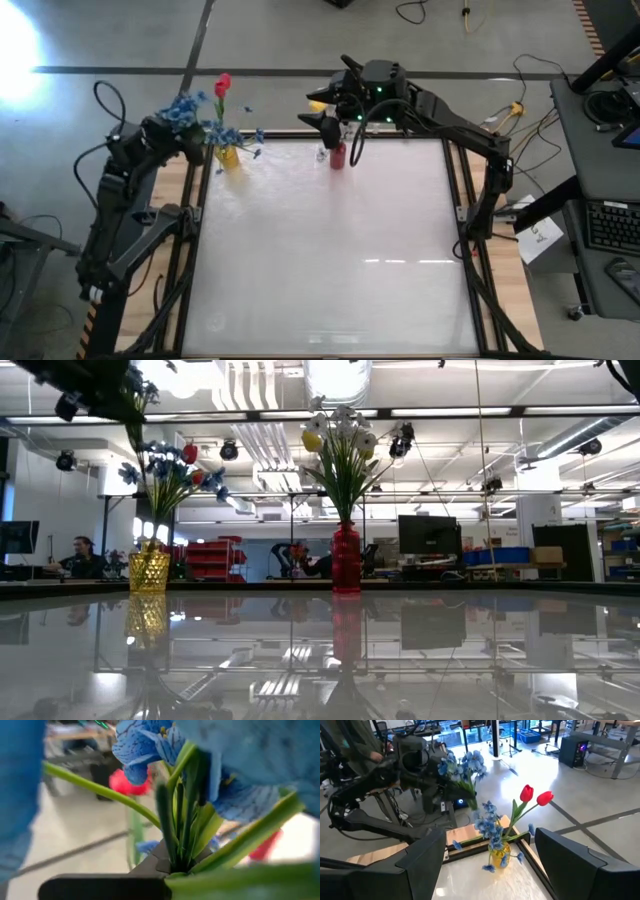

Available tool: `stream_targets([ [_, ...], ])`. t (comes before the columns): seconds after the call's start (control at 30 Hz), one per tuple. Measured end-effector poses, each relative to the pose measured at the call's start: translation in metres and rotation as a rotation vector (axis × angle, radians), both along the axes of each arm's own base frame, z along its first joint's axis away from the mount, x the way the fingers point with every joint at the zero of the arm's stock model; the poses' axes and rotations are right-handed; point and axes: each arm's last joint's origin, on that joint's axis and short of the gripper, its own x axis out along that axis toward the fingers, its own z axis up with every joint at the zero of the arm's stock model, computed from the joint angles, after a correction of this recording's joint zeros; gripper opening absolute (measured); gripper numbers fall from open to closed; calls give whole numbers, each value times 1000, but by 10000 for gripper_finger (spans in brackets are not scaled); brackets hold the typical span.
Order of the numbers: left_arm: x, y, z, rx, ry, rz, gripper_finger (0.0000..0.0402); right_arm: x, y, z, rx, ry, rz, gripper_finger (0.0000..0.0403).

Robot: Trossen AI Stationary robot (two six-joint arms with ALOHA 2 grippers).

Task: Sort flowers into vase by color
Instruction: Put the blue flowers into the yellow vase

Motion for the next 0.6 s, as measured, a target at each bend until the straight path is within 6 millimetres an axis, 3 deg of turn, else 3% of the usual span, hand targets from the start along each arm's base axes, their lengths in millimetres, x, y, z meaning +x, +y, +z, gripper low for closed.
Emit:
stream_targets([
  [0.17, -2, 7, -26, 62, -4, 141, 0, -1, 0, -3, 29, 25, -6, 299],
  [0.37, -1, 13, -43, 128, -49, 193, 0, -1, 0, -4, 45, 30, -9, 295],
  [0.6, 2, 25, -64, 61, -61, 222, 0, -1, -2, -4, 63, 23, -20, 297],
])
